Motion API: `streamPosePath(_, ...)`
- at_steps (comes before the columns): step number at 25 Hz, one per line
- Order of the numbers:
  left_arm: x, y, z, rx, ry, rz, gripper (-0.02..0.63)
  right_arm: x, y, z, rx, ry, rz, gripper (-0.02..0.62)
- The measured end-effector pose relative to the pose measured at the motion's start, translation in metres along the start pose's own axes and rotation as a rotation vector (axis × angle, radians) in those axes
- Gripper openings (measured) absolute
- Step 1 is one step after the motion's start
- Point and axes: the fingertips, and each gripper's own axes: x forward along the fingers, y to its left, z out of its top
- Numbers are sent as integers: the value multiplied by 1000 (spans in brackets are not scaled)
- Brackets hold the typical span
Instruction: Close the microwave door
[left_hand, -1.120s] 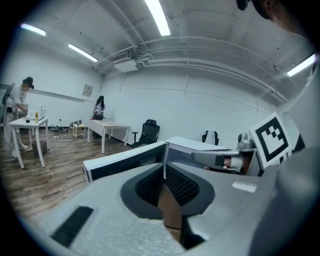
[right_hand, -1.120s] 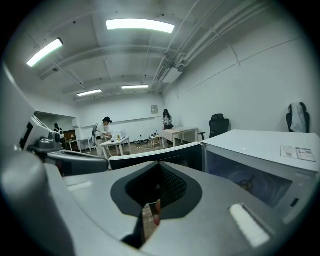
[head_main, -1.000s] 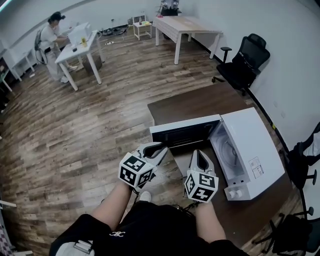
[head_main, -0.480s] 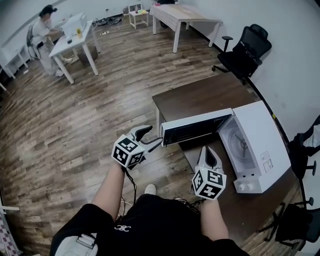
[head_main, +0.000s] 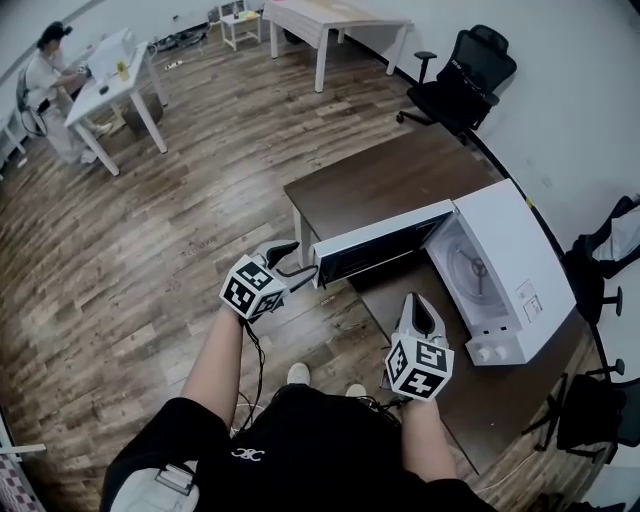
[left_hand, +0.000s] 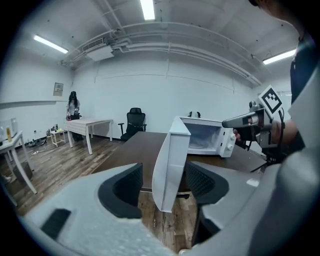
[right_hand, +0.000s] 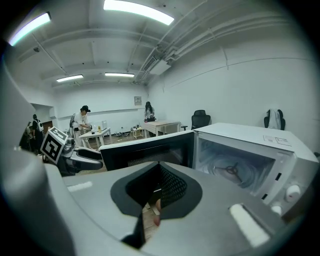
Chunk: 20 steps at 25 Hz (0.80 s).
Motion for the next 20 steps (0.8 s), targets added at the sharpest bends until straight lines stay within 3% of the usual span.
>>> streamPosePath(10,10,11,-2,23,16,-65,275,-2,2,-1,4,3,-45,9)
streamPosePath(15,12,11,-2,20,4,-92,201,0,-1,-3,8,7,-61,9)
streamPosePath(20,14,6,-3,16,15,-122,193,3,-3,-6,12,10,-62,9)
